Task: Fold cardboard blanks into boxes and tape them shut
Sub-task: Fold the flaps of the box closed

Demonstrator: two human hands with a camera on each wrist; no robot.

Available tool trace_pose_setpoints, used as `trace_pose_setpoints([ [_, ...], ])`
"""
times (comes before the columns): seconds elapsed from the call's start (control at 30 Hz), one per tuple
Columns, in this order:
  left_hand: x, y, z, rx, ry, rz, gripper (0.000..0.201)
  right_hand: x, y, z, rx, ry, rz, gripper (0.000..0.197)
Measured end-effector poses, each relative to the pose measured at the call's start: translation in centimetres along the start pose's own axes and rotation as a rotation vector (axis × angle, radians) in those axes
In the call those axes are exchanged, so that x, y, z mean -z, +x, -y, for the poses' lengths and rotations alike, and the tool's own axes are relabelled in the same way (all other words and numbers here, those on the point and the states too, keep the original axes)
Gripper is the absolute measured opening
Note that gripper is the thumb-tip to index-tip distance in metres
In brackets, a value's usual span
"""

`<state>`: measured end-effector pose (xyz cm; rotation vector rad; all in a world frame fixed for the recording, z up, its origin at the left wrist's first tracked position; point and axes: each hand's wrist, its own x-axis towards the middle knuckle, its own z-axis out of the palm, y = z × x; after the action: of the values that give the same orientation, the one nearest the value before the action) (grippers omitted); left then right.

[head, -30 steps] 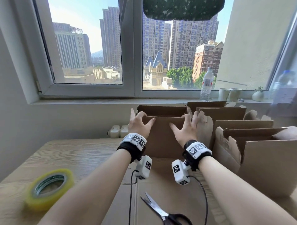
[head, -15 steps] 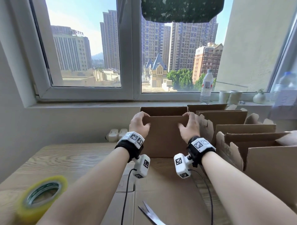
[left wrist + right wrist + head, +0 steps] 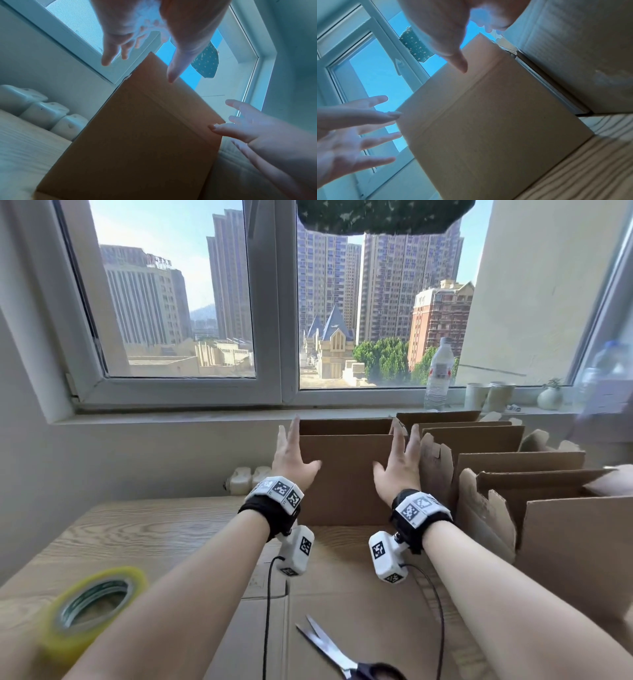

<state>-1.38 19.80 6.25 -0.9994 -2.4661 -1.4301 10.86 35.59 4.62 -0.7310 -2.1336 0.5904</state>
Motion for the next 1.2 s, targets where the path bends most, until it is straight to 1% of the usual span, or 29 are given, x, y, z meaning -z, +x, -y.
trace_pose_setpoints([
  [0.03, 0.4, -0.3, -0.1, 0.016, -0.009, -0.005, 0.099, 0.2, -0.4, 0.5, 0.01, -0.001, -0.027, 0.086],
  [0.1, 1.3, -1.0, -0.2, 0.095, -0.011, 0.0, 0.101, 0.5, -1.4, 1.4, 0.02, -0.007, -0.065, 0.085],
  [0.17, 2.3, -2.0, -0.4, 0.201, 0.019, 0.025, 0.099, 0.6, -2.5, 2.3, 0.013, 0.005, -0.061, 0.086],
  [0.27, 3.6, -3.5, -0.4, 0.317, 0.108, 0.096, 0.095, 0.6, -4.4, 3.6, 0.011, 0.04, -0.046, 0.084],
  [0.33, 4.3, -4.4, 0.0, 0.376, 0.149, 0.145, 0.096, 0.5, -5.7, 4.3, -0.022, 0.062, -0.002, 0.079],
  [0.4, 4.7, -5.3, 0.8, 0.439, 0.134, 0.187, 0.098, 0.5, -6.9, 4.9, -0.042, 0.081, 0.032, 0.074],
  [0.5, 5.3, -7.2, 1.9, 0.509, 0.174, 0.264, 0.089, 0.4, -8.9, 5.4, -0.069, 0.111, 0.093, 0.065],
  [0.6, 5.7, -9.4, 3.3, 0.577, 0.242, 0.369, 0.079, 0.2, -11.1, 5.5, -0.124, 0.04, 0.243, 0.058],
  [0.63, 5.8, -10.3, 3.5, 0.587, 0.276, 0.41, 0.077, 0.2, -11.8, 5.5, -0.154, 0.015, 0.306, 0.057],
  [0.7, 5.6, -11.5, 4.9, 0.59, 0.357, 0.519, 0.081, 0.2, -13.2, 5.4, -0.22, -0.023, 0.407, 0.057],
  [0.73, 5.7, -12.4, 5.2, 0.586, 0.38, 0.566, 0.086, 0.3, -14.0, 5.3, -0.239, -0.035, 0.435, 0.055],
  [0.77, 5.8, -13.3, 5.3, 0.596, 0.395, 0.592, 0.082, 0.6, -14.7, 5.3, -0.251, -0.053, 0.456, 0.053],
  [0.83, 6.3, -15.5, 4.7, 0.64, 0.403, 0.599, 0.066, 1.2, -16.3, 5.3, -0.268, -0.111, 0.494, 0.049],
  [0.87, 6.7, -16.8, 4.2, 0.643, 0.395, 0.59, 0.062, 1.7, -17.1, 5.3, -0.281, -0.144, 0.515, 0.046],
  [0.93, 7.0, -18.5, 4.0, 0.618, 0.404, 0.569, 0.06, 2.7, -18.9, 5.5, -0.3, -0.226, 0.59, 0.047],
  [1.03, 7.8, -21.2, 4.0, 0.632, 0.422, 0.566, 0.062, 3.9, -21.5, 6.1, -0.299, -0.38, 0.716, 0.057],
  [1.1, 8.1, -22.4, 4.6, 0.649, 0.418, 0.588, 0.063, 4.6, -22.9, 6.0, -0.315, -0.473, 0.734, 0.051],
  [1.17, 8.2, -23.2, 5.1, 0.649, 0.425, 0.575, 0.061, 5.5, -24.2, 5.8, -0.322, -0.583, 0.761, 0.039],
  [1.2, 8.4, -23.4, 5.1, 0.64, 0.449, 0.565, 0.058, 5.9, -24.6, 5.6, -0.316, -0.623, 0.769, 0.037],
])
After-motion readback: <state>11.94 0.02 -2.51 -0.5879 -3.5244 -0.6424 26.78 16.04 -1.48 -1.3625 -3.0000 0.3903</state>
